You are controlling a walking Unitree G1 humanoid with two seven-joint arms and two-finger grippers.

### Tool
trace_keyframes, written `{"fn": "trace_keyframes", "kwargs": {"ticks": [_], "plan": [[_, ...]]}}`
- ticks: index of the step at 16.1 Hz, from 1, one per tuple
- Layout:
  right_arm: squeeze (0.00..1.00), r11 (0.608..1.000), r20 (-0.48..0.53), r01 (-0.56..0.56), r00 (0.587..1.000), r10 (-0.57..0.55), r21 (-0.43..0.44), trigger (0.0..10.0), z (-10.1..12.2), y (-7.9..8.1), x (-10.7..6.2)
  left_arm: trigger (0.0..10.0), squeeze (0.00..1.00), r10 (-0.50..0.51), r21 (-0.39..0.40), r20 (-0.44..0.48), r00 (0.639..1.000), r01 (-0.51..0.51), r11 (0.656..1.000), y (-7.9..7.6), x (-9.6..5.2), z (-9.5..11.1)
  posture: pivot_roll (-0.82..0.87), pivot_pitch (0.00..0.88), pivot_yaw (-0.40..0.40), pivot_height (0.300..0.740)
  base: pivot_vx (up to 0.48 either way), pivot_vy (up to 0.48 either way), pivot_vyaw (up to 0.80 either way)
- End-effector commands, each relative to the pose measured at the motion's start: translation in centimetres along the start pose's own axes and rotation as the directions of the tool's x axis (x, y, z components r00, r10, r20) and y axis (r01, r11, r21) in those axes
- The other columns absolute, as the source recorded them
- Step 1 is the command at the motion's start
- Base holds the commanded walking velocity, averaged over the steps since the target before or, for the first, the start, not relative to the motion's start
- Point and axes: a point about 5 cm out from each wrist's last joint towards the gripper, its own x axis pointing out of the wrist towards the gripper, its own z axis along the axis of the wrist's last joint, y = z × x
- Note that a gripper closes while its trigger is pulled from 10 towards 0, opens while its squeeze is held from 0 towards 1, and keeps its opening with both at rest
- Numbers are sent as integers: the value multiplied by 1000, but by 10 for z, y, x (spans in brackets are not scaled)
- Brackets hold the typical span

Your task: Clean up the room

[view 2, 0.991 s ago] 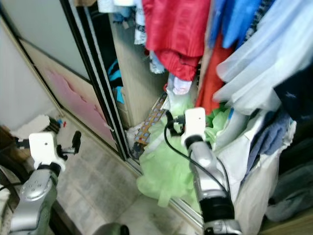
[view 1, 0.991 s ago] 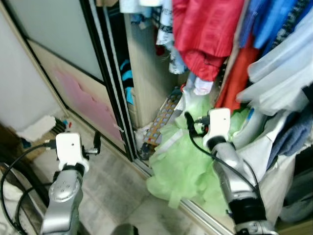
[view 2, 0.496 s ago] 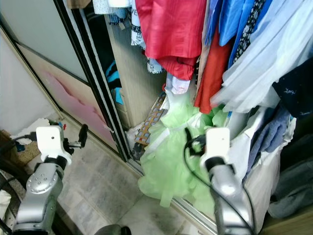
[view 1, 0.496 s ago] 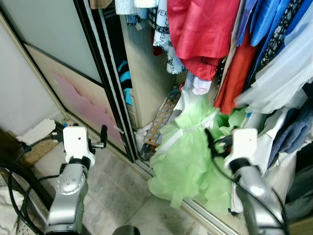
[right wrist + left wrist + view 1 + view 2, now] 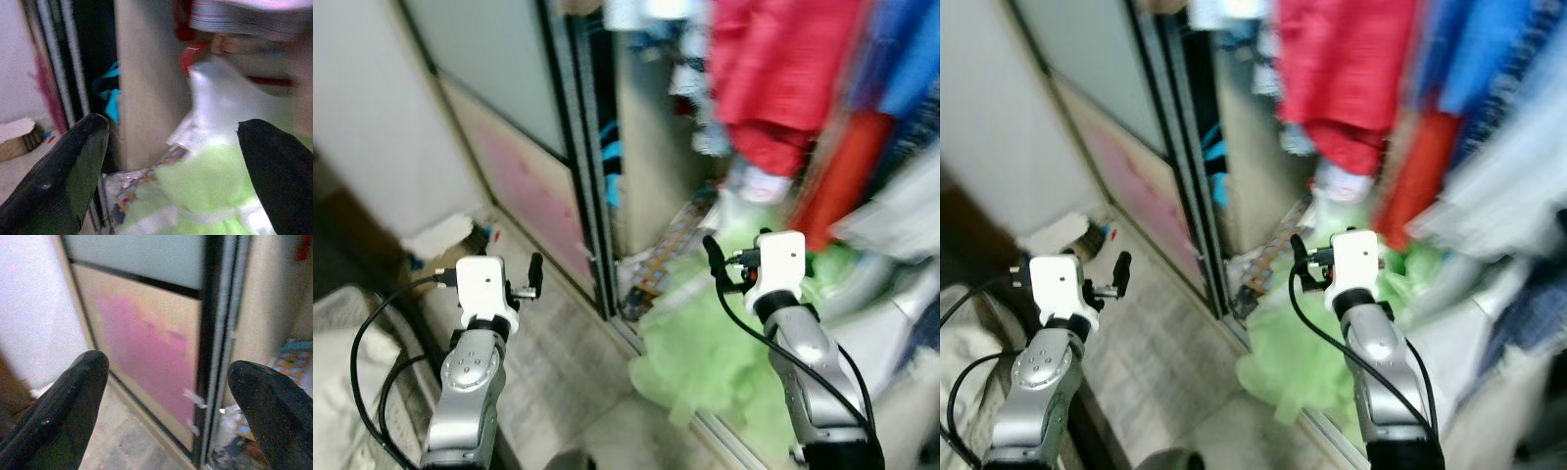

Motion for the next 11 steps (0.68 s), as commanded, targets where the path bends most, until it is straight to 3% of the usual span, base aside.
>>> {"fn": "trace_keyframes", "kwargs": {"ticks": [1,5,7,11], "plan": [[0,999,7,-36,999,36,2,10000,2,8,4,10000,0,27,18,-16,1000,-27,999,7,-4,-3,-86,0,44,740,0,0,800],[0,999,14,-42,999,42,10,10000,5,8,18,10000,0,98,82,-20,995,-96,992,17,-6,0,-42,0,23,740,0,0,800],[0,997,34,-77,996,77,18,10000,10,14,29,10000,0,142,32,-20,990,-141,989,19,-10,3,-9,0,-8,740,0,0,662],[0,989,71,-148,987,147,7,10000,25,27,50,10000,0,221,-13,14,975,-220,975,25,-8,17,31,0,-66,740,0,0,0]]}}
